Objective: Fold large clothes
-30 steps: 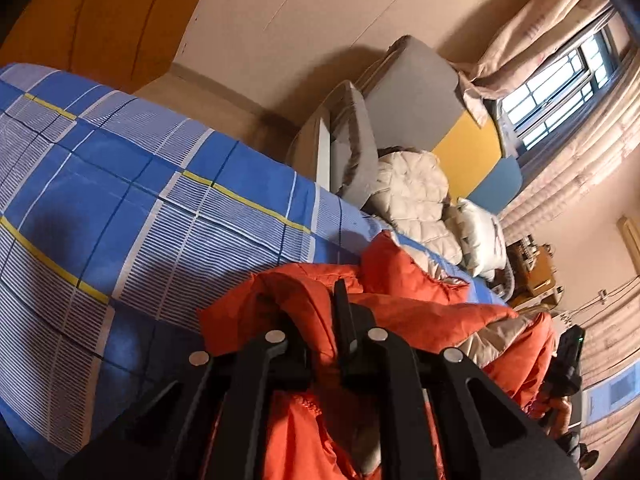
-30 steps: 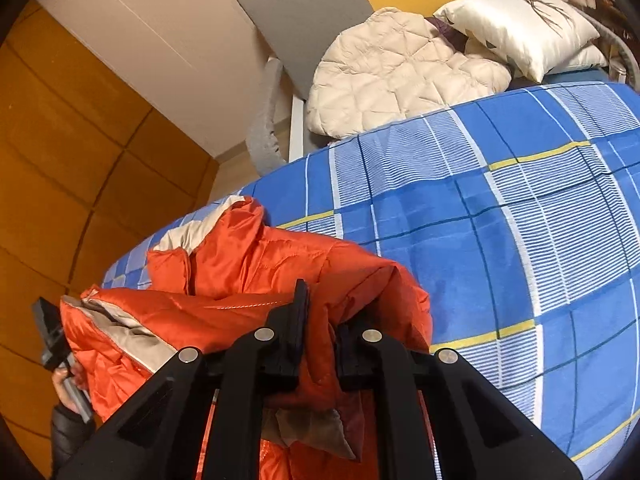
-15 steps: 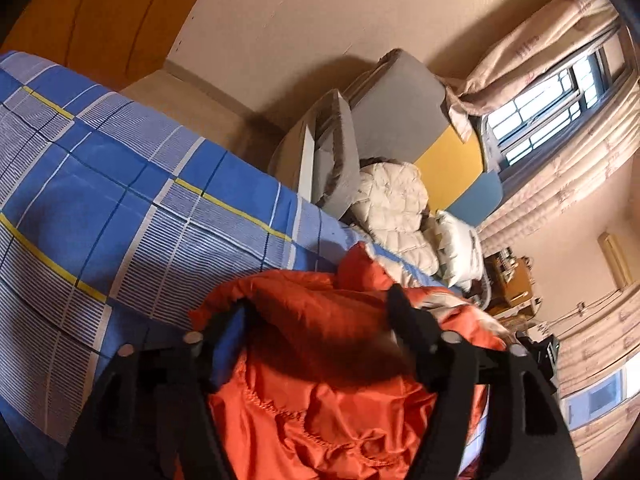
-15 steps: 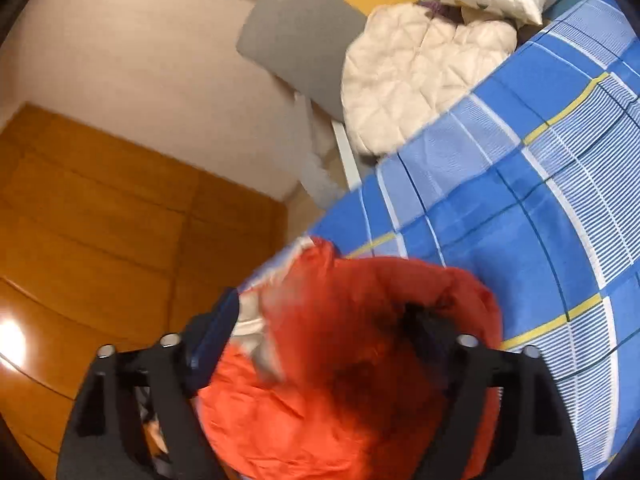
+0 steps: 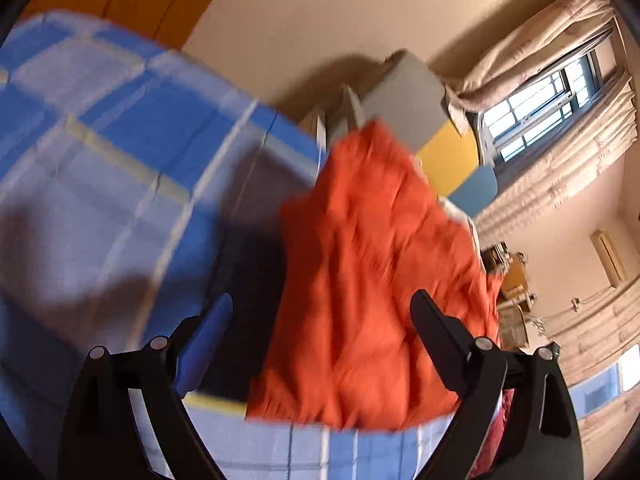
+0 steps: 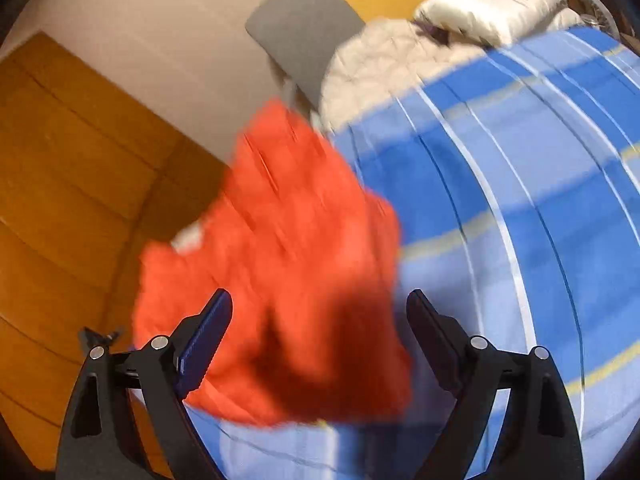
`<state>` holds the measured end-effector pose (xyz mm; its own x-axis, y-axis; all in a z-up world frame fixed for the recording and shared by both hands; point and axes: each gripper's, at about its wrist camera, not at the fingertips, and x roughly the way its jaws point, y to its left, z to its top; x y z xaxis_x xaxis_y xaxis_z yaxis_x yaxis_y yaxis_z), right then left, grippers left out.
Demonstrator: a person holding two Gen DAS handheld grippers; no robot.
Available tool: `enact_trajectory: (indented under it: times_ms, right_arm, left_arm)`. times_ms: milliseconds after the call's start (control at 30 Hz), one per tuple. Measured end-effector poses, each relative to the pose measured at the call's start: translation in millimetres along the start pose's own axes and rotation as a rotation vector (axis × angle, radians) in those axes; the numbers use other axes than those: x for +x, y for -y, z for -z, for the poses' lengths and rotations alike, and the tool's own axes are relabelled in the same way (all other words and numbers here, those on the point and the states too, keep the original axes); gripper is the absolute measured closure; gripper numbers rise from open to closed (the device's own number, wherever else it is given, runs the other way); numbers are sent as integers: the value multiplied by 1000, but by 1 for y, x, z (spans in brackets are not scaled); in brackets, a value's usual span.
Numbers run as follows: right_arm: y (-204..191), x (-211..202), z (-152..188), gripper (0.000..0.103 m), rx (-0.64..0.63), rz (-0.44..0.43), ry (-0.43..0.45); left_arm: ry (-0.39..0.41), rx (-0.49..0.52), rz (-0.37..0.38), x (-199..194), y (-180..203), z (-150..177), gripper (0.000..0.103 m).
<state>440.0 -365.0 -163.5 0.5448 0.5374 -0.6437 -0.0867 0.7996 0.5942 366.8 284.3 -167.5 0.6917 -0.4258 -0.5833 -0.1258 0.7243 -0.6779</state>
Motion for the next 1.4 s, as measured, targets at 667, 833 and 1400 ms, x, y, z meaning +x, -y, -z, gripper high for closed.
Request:
enact_trajectory:
  times_ms: [667, 833, 1400]
  right_arm:
    - [-20, -10, 44, 80, -64, 43, -25]
    - [-12, -36, 79, 80, -75, 34, -50]
    - [-28, -69, 91, 51, -144, 222, 41]
  left_arm:
    - [-41, 69, 76, -12, 25, 53, 94]
    - [-72, 117, 28, -41, 30, 83, 93]
    - [96, 341, -204, -106, 84, 99, 48]
